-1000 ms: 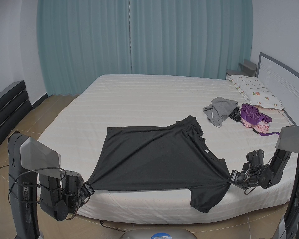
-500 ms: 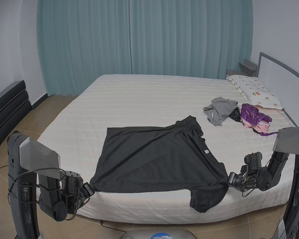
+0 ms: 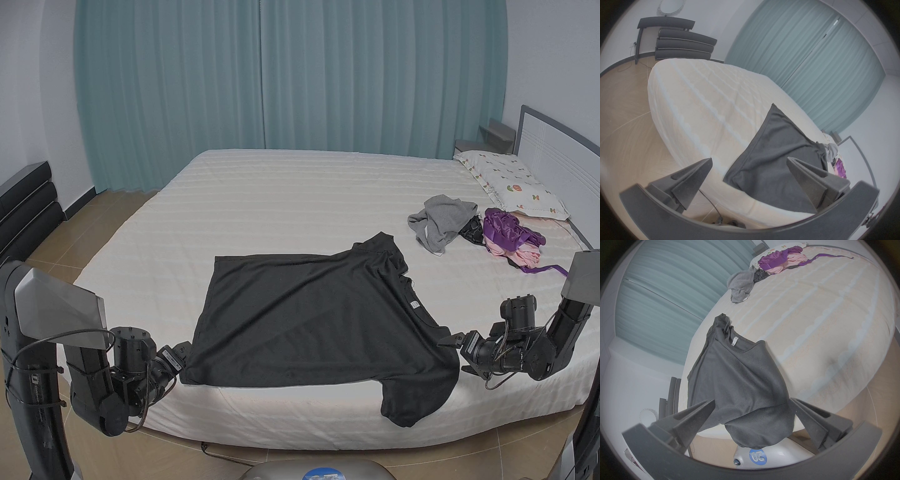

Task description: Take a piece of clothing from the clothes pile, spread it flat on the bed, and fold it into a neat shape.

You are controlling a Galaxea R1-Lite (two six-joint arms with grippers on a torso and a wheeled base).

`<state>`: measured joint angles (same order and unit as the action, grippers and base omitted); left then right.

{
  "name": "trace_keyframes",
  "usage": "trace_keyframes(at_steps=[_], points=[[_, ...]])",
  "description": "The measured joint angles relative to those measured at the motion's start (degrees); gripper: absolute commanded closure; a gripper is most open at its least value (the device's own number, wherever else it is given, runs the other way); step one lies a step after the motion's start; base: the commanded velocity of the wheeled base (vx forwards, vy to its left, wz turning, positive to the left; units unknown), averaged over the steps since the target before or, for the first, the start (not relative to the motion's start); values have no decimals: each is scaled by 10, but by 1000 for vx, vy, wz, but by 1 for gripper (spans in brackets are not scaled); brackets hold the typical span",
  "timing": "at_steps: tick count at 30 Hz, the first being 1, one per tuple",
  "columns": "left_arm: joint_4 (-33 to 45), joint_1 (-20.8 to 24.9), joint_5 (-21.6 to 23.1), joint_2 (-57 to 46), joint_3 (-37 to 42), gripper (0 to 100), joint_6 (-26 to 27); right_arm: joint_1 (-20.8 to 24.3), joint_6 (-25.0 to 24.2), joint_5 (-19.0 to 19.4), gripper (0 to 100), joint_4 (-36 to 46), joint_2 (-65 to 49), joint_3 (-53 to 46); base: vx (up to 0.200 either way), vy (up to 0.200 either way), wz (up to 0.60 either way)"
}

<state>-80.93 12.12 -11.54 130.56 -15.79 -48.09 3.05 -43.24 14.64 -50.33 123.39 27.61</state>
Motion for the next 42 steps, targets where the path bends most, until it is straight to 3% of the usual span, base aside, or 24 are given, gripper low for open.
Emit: trace_keyframes(at_steps=[4, 11, 17, 42], points=[[0, -9, 7, -10, -5, 0, -8, -4, -1, 1, 0, -1, -7, -4, 0, 100, 0], [1, -27, 66, -21, -2, 0, -27, -11, -11, 1, 0, -8, -20, -5, 0, 200, 0], [1, -35, 68, -23, -4, 0, -29, -14, -13, 1, 0, -16, -24, -6, 0, 200, 0], [1, 5, 59, -21, 2, 0, -29, -7, -13, 0, 0, -18, -29, 1, 0, -8, 0]])
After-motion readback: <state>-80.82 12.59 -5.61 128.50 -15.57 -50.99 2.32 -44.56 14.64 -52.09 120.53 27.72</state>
